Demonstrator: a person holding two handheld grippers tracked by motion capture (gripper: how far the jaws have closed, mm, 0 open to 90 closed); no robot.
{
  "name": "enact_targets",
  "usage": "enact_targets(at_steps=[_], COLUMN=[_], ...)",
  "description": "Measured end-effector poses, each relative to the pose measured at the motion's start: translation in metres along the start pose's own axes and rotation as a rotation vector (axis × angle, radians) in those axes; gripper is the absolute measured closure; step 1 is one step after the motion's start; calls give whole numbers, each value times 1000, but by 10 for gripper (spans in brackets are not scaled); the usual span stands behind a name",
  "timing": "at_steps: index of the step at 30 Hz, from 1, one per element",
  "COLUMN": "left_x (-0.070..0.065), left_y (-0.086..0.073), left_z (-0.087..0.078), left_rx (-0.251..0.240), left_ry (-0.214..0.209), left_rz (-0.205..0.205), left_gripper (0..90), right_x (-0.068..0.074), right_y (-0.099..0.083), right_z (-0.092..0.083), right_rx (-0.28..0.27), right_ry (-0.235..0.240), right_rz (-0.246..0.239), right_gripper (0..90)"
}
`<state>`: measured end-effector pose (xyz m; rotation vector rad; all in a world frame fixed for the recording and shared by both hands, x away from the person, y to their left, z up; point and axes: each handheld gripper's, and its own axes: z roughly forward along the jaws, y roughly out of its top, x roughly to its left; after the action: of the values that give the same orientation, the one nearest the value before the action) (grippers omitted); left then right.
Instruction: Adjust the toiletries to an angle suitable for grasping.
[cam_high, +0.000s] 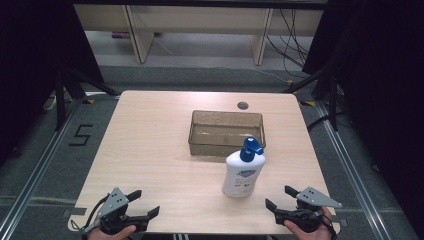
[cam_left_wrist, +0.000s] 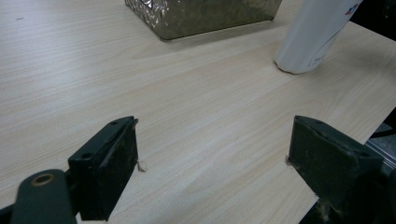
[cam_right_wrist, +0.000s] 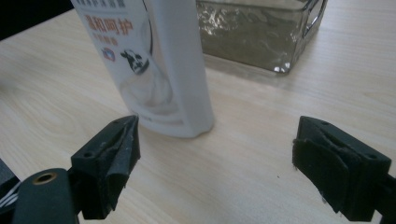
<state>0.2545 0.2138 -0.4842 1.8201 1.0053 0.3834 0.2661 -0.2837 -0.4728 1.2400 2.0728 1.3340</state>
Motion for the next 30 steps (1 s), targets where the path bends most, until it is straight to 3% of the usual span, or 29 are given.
enact_targets(at_steps=[4, 5, 6, 8, 9, 11, 13, 16, 17, 18, 22, 24, 25, 27, 29, 30], left_x=[0, 0, 0, 0, 1, 0, 0, 0, 0, 0, 0, 1, 1, 1, 1, 1], left_y=[0, 0, 0, 0, 0, 0, 0, 0, 0, 0, 0, 0, 0, 0, 0, -1], left_z=[0, 0, 0, 0, -1, -1, -1, -1, -1, -1, -1, -2, -2, -1, -1, -1], left_rx=[8, 7, 8, 1, 14, 9, 4, 9, 7, 5, 0, 14, 14, 9, 11, 10], left_ry=[0, 0, 0, 2, 4, 6, 6, 7, 6, 8, 9, 11, 11, 11, 12, 13], left_rz=[7, 7, 7, -2, 11, 3, -1, 2, 2, -2, -11, 4, 4, -1, -1, -5], left_gripper=[153, 154, 154, 154, 154, 154, 154, 156, 156, 156, 156, 156, 156, 157, 157, 157], right_x=[2, 1, 4, 7, 7, 9, 12, 14, 17, 16, 18, 19, 21, 20, 22, 22], right_y=[3, 5, 5, 8, 10, 11, 15, 18, 18, 19, 24, 25, 25, 27, 28, 29], right_z=[-3, -3, -3, -4, -5, -6, -8, -9, -10, -11, -14, -16, -15, -16, -17, -17], right_rx=[-31, -51, -51, -62, -71, -62, -85, -111, -111, -119, -132, -122, -129, -135, -128, -141], right_ry=[12, 2, 13, 28, 29, 30, 31, 35, 39, 34, 44, 48, 58, 51, 65, 61], right_rz=[-8, -31, -9, -16, -43, -34, -67, -77, -48, -76, -81, -88, -60, -87, -60, -73], right_gripper=[155, 155, 155, 155, 155, 155, 155, 157, 158, 157, 168, 180, 180, 186, 193, 194])
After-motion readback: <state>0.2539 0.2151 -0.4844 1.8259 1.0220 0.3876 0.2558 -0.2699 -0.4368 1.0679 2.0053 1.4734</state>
